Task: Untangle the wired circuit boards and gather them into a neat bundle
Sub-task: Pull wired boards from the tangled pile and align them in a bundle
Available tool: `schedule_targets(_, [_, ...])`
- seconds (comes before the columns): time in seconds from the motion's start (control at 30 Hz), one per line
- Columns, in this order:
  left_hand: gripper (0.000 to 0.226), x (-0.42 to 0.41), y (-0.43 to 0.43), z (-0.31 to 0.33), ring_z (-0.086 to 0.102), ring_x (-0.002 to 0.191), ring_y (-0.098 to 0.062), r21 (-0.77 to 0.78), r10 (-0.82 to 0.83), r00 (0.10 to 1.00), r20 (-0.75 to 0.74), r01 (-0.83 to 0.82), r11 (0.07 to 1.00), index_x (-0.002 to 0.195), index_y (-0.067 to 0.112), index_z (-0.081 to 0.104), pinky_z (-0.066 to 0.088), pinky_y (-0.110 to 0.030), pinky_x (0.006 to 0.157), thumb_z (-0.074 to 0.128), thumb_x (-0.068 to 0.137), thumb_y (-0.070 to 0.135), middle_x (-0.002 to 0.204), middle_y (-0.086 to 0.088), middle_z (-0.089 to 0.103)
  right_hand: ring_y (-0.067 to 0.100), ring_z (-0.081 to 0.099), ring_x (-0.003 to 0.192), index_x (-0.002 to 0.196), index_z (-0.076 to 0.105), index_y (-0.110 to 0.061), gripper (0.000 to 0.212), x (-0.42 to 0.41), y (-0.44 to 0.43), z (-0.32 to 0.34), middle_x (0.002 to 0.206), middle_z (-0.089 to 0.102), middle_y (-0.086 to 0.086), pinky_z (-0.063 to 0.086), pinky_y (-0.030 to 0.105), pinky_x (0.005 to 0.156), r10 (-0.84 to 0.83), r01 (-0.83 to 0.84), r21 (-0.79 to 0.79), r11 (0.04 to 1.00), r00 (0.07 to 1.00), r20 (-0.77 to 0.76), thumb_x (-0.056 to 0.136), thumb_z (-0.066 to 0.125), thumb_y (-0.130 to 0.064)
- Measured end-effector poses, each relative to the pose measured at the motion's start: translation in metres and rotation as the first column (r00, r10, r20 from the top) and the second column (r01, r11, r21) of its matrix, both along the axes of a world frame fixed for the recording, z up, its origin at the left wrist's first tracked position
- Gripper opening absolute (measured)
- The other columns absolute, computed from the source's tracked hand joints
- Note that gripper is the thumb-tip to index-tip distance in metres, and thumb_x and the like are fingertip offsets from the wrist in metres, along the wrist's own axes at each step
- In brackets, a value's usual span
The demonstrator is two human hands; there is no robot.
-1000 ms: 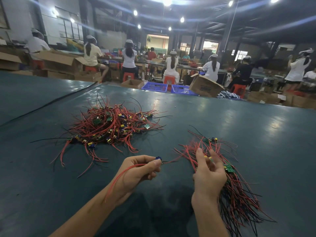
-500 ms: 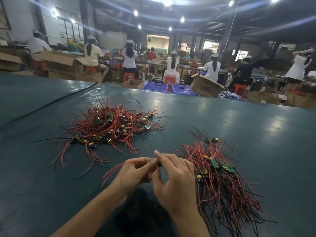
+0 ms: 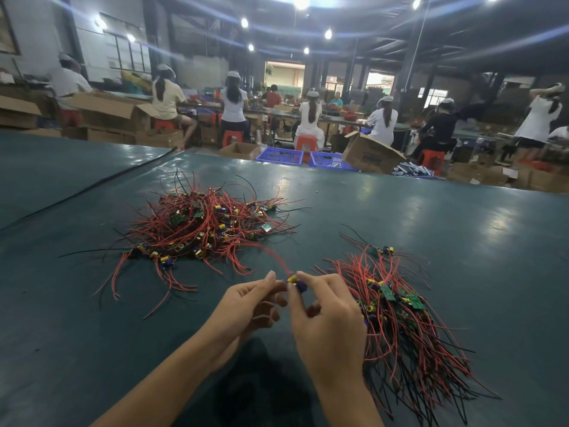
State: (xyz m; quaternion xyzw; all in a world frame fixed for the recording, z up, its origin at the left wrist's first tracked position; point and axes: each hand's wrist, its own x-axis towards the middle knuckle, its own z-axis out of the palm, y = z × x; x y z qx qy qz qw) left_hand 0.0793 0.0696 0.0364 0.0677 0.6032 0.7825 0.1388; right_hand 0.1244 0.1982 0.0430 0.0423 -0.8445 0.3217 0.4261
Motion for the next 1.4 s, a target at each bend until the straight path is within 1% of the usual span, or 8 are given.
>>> schedule_targets(0.23, [0.018,-0.015,-0.017,-0.007,0.063,0.069,-0.007,-0.299,0.244,0.912,-0.329,-0.346,0.889,0.083,0.021,0.075,0.047,-0.013,0.062,0.061,0.093,0.016,0.077,0.007,0.072,0.021,0.052,0.073,0.101,0.072,-0.026,0.016,-0.010,0.047,-0.003,0.094,0.055,-0.008,0.033,0.028,0.061,-0.395,0.460,-0.092,0.883,0.834,0.385,0.089,0.067,-0.034])
schedule_targets(0.37, [0.016,-0.028,-0.044,-0.016,0.056,0.105,-0.016,-0.590,0.020,0.642,-0.767,-0.716,0.372,0.102,0.022,0.071,0.044,-0.035,0.091,0.068,0.086,0.025,0.110,0.006,0.064,0.021,0.055,0.099,0.119,0.067,-0.021,0.030,-0.010,0.053,-0.006,0.114,0.059,-0.001,0.045,0.033,0.077,-0.364,0.415,-0.021,0.910,0.821,0.440,0.090,0.065,-0.029])
schedule_targets(0.53, [0.057,-0.049,-0.083,-0.026,0.020,0.143,-0.034,-0.833,0.102,0.827,-0.554,-0.548,-0.082,0.144,0.028,0.038,0.021,-0.048,0.112,0.048,0.092,0.049,0.156,-0.018,0.020,0.015,0.053,0.111,0.126,0.062,-0.015,0.035,-0.013,0.027,-0.011,0.117,0.057,-0.003,0.036,0.018,0.092,-0.006,0.063,-0.125,0.990,0.911,0.413,0.092,0.063,-0.023])
schedule_targets(0.73, [0.059,-0.059,-0.099,-0.033,0.037,0.134,-0.028,-0.902,0.197,0.884,-0.424,-0.392,-0.179,0.132,0.018,0.051,0.026,-0.045,0.110,0.033,0.094,0.059,0.140,-0.009,0.048,0.016,0.034,0.138,0.145,0.042,-0.018,0.053,-0.016,0.025,-0.020,0.148,0.039,0.001,0.029,0.024,0.108,0.068,0.026,-0.143,0.989,0.786,0.614,0.096,0.056,-0.031])
schedule_targets(0.83, [0.049,-0.057,-0.095,-0.030,0.046,0.122,-0.028,-0.865,0.227,0.835,-0.501,-0.495,-0.086,0.118,0.016,0.062,0.031,-0.046,0.103,0.038,0.096,0.052,0.123,-0.006,0.059,0.019,0.031,0.141,0.148,0.036,-0.020,0.057,-0.016,0.029,-0.021,0.154,0.032,0.002,0.031,0.034,0.112,0.002,0.098,-0.107,0.989,0.731,0.682,0.096,0.053,-0.036])
schedule_targets(1.0, [0.027,-0.053,-0.086,-0.024,0.058,0.097,-0.023,-0.670,0.408,0.751,-0.519,-0.654,0.352,0.110,0.010,0.070,0.046,-0.037,0.087,0.056,0.094,0.027,0.102,-0.002,0.067,0.021,0.026,0.144,0.149,0.034,-0.020,0.059,-0.019,0.029,-0.022,0.158,0.027,0.006,0.026,0.035,0.114,-0.035,0.142,-0.099,0.985,0.722,0.691,0.096,0.052,-0.037])
schedule_targets(1.13, [0.018,-0.048,-0.062,-0.020,0.057,0.077,-0.007,-0.306,0.626,0.761,-0.171,-0.645,0.700,0.106,0.013,0.071,0.047,-0.026,0.072,0.059,0.093,0.018,0.085,0.008,0.065,0.020,0.024,0.145,0.149,0.034,-0.021,0.058,-0.020,0.028,-0.023,0.158,0.027,0.005,0.025,0.035,0.114,-0.022,0.136,-0.115,0.984,0.734,0.679,0.096,0.052,-0.038])
schedule_targets(1.4, [0.016,-0.029,-0.024,-0.013,0.063,0.065,-0.013,0.107,0.439,0.872,0.215,-0.468,0.877,0.087,0.004,0.071,0.049,-0.024,0.065,0.056,0.091,0.003,0.076,-0.008,0.069,0.011,0.043,0.130,0.140,0.048,-0.021,0.049,-0.020,0.021,-0.021,0.140,0.048,-0.004,0.032,0.020,0.100,0.119,0.039,-0.265,0.963,0.825,0.553,0.094,0.058,-0.036])
